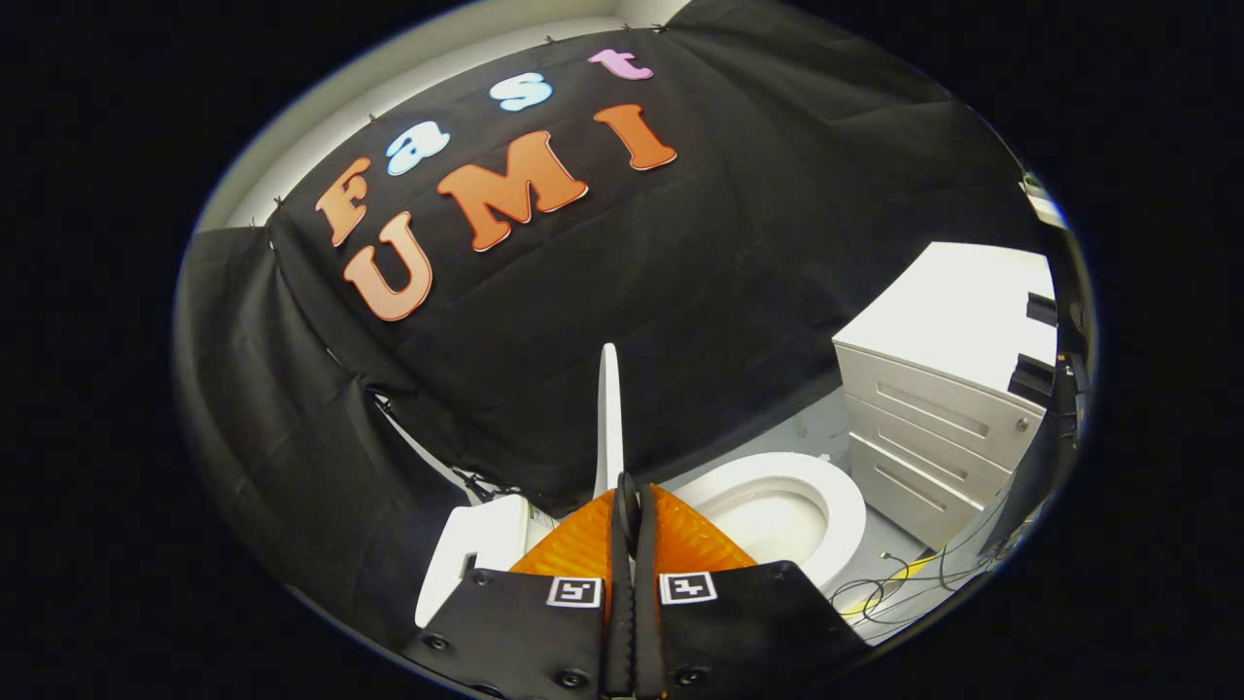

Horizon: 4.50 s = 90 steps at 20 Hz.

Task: Open the toilet lid.

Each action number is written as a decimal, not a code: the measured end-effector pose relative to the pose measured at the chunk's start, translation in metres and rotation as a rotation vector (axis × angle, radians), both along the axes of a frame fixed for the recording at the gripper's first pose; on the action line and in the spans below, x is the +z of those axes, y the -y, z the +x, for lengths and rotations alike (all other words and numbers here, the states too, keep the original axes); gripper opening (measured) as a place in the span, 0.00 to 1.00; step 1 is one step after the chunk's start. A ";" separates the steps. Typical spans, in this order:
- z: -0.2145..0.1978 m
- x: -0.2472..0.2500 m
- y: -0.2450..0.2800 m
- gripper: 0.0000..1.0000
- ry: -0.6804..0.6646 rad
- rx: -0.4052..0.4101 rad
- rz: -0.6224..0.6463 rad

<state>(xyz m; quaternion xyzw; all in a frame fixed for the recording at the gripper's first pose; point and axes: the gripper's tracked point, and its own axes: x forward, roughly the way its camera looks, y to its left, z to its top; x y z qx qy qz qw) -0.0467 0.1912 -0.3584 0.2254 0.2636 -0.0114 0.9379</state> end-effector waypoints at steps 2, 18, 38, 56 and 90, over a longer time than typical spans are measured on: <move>0.000 0.011 -0.019 0.08 0.006 0.022 -0.027; -0.012 0.052 -0.179 0.08 0.012 0.201 -0.232; -0.034 0.048 -0.287 0.08 0.029 0.298 -0.313; -0.037 0.082 -0.306 0.42 0.106 0.297 -0.353; -0.020 0.227 -0.180 0.97 0.335 0.132 -0.393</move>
